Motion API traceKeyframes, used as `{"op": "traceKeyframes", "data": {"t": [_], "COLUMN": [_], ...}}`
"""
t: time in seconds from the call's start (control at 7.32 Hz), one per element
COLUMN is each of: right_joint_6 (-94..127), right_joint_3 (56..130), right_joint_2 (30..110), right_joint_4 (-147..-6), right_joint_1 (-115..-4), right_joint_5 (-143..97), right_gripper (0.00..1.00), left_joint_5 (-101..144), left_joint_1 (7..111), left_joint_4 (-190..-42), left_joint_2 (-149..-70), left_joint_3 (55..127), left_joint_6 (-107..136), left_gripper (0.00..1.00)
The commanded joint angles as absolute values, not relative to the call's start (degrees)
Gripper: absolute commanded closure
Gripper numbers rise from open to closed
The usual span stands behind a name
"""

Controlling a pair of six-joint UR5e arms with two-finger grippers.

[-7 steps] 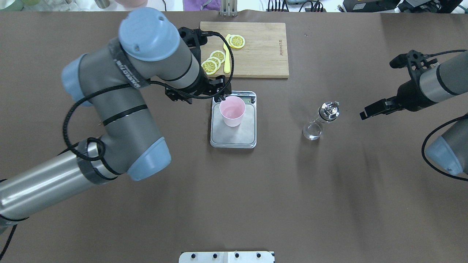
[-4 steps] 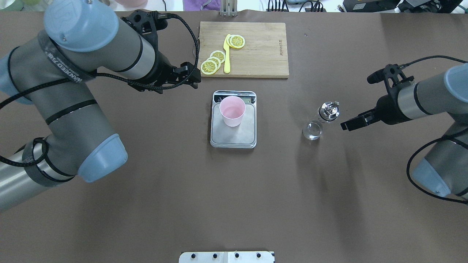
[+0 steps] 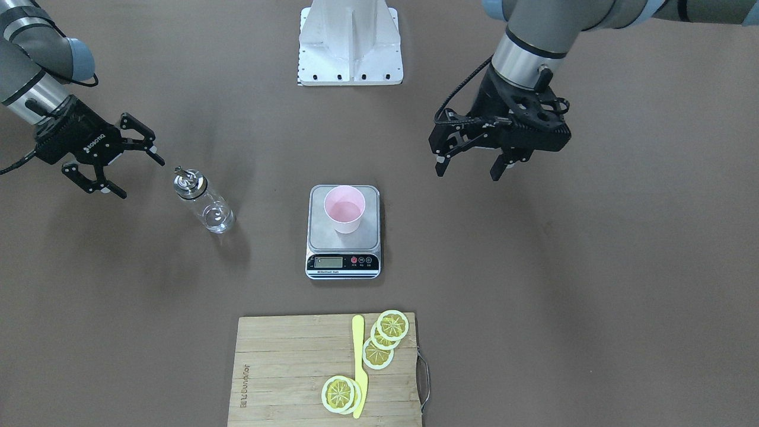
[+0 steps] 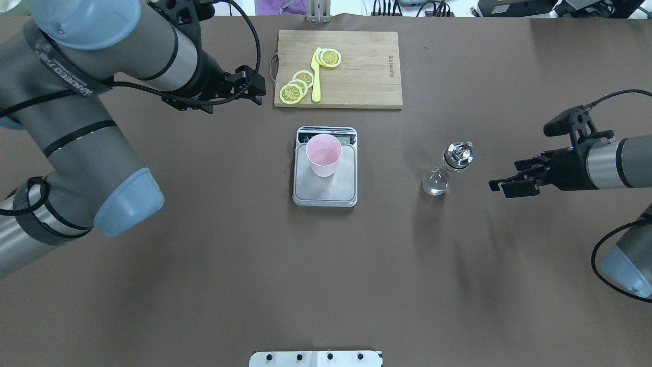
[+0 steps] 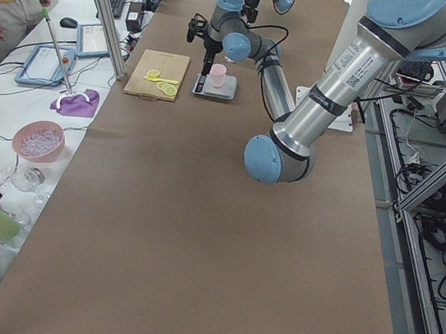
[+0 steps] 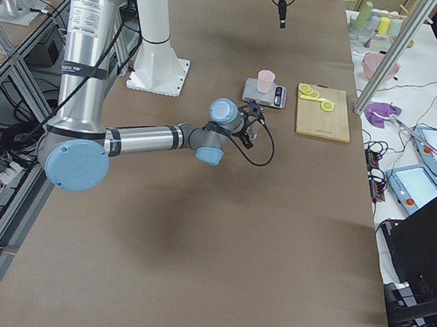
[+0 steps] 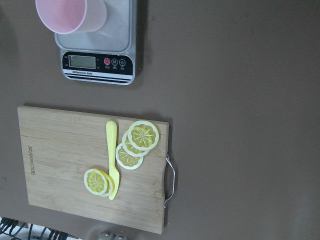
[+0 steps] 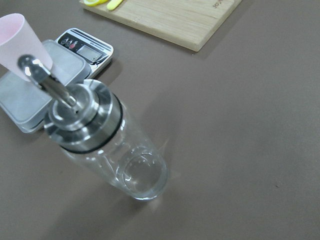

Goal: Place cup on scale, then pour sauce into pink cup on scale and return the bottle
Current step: 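Release the cup and withdraw the left gripper while the right gripper nears the bottle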

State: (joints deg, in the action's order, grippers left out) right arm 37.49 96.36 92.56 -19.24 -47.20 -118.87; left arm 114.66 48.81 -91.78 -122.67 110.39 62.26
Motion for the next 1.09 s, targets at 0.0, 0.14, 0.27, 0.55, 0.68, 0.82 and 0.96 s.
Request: {"op": "traceKeyframes", "data": {"t": [0.0,0.14,0.27,0.55,0.68,0.82,0.96], "right_joint_6": [36.7,36.7,36.0,31.2,29.4,25.1,22.0], "right_joint_3": [81.8,76.3,74.8,75.5,76.2,75.7,75.4], "right_joint_2": [91.2,89.0,86.4,83.3,82.2,82.4,82.9], "right_joint_4": [4.1,9.5,10.2,10.2,9.7,9.4,9.4], "right_joint_1": [-47.1,-47.1,-47.1,-47.2,-47.7,-46.8,-46.1], "right_joint_5": [-117.3,-115.9,-115.7,-116.4,-116.7,-116.7,-117.0], "right_gripper": [0.00,0.00,0.00,0.00,0.01,0.01,0.01], "left_joint_5": [115.2,115.4,116.4,119.1,119.1,119.2,119.2], "left_joint_1": [52.8,55.3,58.2,63.2,64.4,65.6,65.7], "left_joint_4": [-91.8,-91.8,-92.2,-92.4,-92.5,-92.7,-92.7], "left_joint_2": [-116.3,-112.1,-108.2,-101.3,-99.1,-96.8,-96.6], "left_joint_3": [111.8,112.4,112.7,114.2,114.2,114.5,114.1], "left_joint_6": [56.7,52.6,49.3,42.7,42.7,42.7,42.7], "left_gripper": [0.02,0.02,0.02,0.02,0.02,0.02,0.02]}}
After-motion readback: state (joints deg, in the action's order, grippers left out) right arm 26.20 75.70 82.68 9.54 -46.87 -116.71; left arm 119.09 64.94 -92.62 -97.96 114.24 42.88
